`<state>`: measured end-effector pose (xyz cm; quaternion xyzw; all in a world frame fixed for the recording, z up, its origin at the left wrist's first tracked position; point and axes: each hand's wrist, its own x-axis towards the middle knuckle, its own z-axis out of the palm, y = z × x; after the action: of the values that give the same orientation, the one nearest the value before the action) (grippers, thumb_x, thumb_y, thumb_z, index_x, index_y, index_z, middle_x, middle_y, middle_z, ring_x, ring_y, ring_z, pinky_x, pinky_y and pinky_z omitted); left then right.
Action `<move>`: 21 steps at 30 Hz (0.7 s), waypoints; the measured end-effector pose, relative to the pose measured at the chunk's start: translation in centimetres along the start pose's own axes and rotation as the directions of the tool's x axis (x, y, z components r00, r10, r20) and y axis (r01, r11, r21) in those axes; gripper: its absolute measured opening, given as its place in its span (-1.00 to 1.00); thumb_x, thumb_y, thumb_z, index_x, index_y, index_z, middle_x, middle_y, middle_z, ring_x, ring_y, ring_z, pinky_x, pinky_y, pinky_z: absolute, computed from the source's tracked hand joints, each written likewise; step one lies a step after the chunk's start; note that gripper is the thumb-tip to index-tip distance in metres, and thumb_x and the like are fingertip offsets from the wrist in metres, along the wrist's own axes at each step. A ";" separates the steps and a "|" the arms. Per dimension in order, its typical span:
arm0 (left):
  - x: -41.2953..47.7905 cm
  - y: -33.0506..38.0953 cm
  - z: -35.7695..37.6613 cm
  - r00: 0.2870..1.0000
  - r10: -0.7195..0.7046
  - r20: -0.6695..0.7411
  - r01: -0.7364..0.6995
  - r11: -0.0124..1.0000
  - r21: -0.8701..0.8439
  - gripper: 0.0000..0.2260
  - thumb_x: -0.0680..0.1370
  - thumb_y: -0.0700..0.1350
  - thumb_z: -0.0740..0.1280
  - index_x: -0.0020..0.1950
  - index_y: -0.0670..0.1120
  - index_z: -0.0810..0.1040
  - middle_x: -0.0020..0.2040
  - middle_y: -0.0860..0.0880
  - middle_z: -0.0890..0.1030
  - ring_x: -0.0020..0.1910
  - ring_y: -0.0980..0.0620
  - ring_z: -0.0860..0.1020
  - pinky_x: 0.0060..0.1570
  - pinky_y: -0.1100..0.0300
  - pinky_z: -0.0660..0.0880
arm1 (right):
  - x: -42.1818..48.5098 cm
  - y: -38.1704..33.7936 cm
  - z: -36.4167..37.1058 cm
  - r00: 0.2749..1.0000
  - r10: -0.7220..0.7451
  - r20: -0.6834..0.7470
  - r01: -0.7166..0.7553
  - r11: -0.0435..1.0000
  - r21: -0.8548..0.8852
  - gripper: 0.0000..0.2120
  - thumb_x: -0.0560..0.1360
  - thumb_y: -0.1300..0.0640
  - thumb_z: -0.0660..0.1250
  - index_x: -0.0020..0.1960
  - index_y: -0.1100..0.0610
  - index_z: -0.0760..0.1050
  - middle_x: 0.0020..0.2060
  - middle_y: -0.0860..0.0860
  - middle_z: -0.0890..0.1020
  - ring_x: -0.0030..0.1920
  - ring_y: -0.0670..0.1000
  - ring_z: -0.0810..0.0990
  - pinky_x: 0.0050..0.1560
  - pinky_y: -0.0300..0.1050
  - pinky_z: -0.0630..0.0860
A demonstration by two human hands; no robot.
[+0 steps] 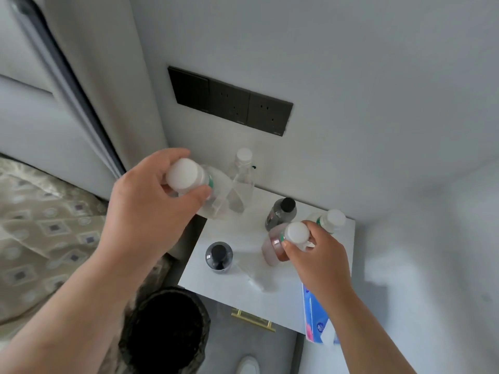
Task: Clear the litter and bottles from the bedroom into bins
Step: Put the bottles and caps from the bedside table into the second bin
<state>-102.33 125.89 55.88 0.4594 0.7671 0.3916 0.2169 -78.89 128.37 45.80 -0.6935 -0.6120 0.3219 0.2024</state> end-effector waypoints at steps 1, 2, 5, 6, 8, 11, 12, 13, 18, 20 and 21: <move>-0.2 0.0 -0.5 1.000 -0.009 -0.004 0.009 1.000 -0.008 -0.56 0.35 -0.02 0.52 0.21 0.12 0.55 -0.09 0.24 0.58 -0.17 0.27 0.56 -0.23 0.48 0.37 | -0.3 -0.4 -0.2 1.000 -0.008 0.002 0.008 1.000 -0.001 -0.82 0.38 0.02 0.44 -0.08 -0.12 0.48 -0.27 -0.22 0.58 -0.19 -0.16 0.53 -0.29 -0.33 0.38; -0.5 0.0 -0.9 1.000 -0.014 -0.006 0.014 1.000 -0.016 -0.56 0.36 -0.03 0.51 0.21 0.10 0.55 -0.08 0.21 0.59 -0.16 0.25 0.57 -0.22 0.43 0.38 | -0.6 -0.8 -0.4 1.000 -0.018 0.006 0.018 1.000 -0.005 -0.82 0.38 0.02 0.44 -0.08 -0.11 0.47 -0.27 -0.22 0.57 -0.19 -0.15 0.53 -0.28 -0.34 0.38; -1.5 -0.1 -2.6 1.000 -0.017 -0.017 0.017 0.999 -0.034 -0.61 0.36 -0.04 0.50 0.16 0.12 0.54 -0.09 0.21 0.59 -0.14 0.26 0.57 -0.22 0.42 0.36 | -2.0 -2.1 -1.0 0.999 -0.043 0.011 0.043 0.999 -0.001 -0.81 0.37 0.02 0.45 -0.08 -0.14 0.47 -0.26 -0.24 0.58 -0.17 -0.17 0.54 -0.27 -0.34 0.39; -1.9 -0.3 -3.3 0.999 -0.020 -0.025 0.019 0.999 -0.047 -0.63 0.35 -0.04 0.50 0.12 0.15 0.53 -0.11 0.22 0.59 -0.14 0.25 0.57 -0.22 0.41 0.37 | -2.6 -2.5 -1.4 0.999 -0.048 0.005 0.048 0.999 0.015 -0.81 0.37 0.01 0.45 -0.09 -0.14 0.47 -0.25 -0.24 0.59 -0.15 -0.18 0.55 -0.24 -0.31 0.41; -2.9 -0.8 -4.9 0.999 -0.024 -0.036 0.022 0.998 -0.064 -0.64 0.35 -0.03 0.51 0.08 0.19 0.51 -0.12 0.21 0.60 -0.14 0.22 0.58 -0.20 0.36 0.40 | -4.1 -3.2 -2.0 0.998 -0.058 -0.015 0.059 0.996 0.062 -0.82 0.35 0.00 0.46 -0.13 -0.14 0.49 -0.24 -0.24 0.61 -0.13 -0.20 0.56 -0.18 -0.25 0.47; -4.9 -1.7 -7.8 0.998 -0.018 -0.058 0.015 0.998 -0.056 -0.63 0.35 -0.01 0.52 0.09 0.19 0.51 -0.10 0.22 0.61 -0.13 0.21 0.59 -0.15 0.28 0.46 | -6.9 -4.8 -3.1 0.996 -0.080 -0.028 0.083 0.991 0.102 -0.81 0.33 -0.03 0.48 -0.17 -0.24 0.50 -0.22 -0.34 0.60 -0.14 -0.27 0.55 -0.18 -0.28 0.45; -5.6 -2.0 -9.0 0.997 -0.014 -0.070 0.010 0.998 -0.065 -0.65 0.35 -0.01 0.52 0.04 0.23 0.50 -0.12 0.25 0.59 -0.13 0.21 0.59 -0.13 0.22 0.50 | -8.0 -5.5 -3.4 0.995 -0.094 -0.032 0.097 0.991 0.096 -0.79 0.33 -0.03 0.49 -0.19 -0.25 0.49 -0.20 -0.41 0.58 -0.14 -0.28 0.55 -0.19 -0.29 0.43; -6.3 -2.4 -10.1 0.997 -0.013 -0.080 0.007 0.997 -0.078 -0.66 0.35 -0.02 0.52 -0.02 0.29 0.48 -0.14 0.27 0.59 -0.13 0.20 0.60 -0.10 0.15 0.54 | -9.1 -6.1 -3.7 0.993 -0.108 -0.040 0.111 0.990 0.088 -0.78 0.33 -0.02 0.50 -0.19 -0.26 0.47 -0.18 -0.46 0.55 -0.14 -0.27 0.55 -0.20 -0.29 0.42; -9.3 -5.9 -14.5 0.994 -0.072 -0.082 0.065 0.994 -0.092 -0.65 0.35 -0.03 0.53 -0.03 0.32 0.50 -0.14 0.25 0.61 -0.16 0.14 0.62 -0.05 -0.01 0.59 | -14.0 -8.0 -2.8 0.989 -0.148 -0.026 0.150 0.983 0.102 -0.76 0.33 -0.04 0.52 -0.15 -0.26 0.48 -0.15 -0.41 0.57 -0.11 -0.21 0.59 -0.18 -0.28 0.44; -10.1 -7.5 -15.2 0.992 -0.109 -0.056 0.104 0.991 -0.080 -0.66 0.35 -0.05 0.53 -0.07 0.34 0.51 -0.17 0.28 0.61 -0.16 0.15 0.62 -0.09 0.02 0.58 | -15.2 -8.0 -1.2 0.988 -0.155 0.017 0.153 0.983 0.101 -0.76 0.32 -0.05 0.52 -0.12 -0.23 0.49 -0.13 -0.38 0.58 -0.12 -0.20 0.59 -0.17 -0.25 0.48; -10.5 -8.4 -15.4 0.990 -0.133 -0.039 0.130 0.989 -0.069 -0.65 0.35 -0.05 0.53 -0.05 0.34 0.51 -0.17 0.27 0.61 -0.15 0.15 0.62 -0.12 0.02 0.58 | -15.7 -7.9 -0.1 0.987 -0.153 0.042 0.149 0.984 0.093 -0.76 0.32 -0.05 0.52 -0.11 -0.21 0.50 -0.13 -0.36 0.58 -0.13 -0.19 0.59 -0.16 -0.24 0.49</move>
<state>-112.37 108.23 58.11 0.3918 0.7869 0.4117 0.2407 -85.15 114.31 54.33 -0.6271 -0.6525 0.3497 0.2422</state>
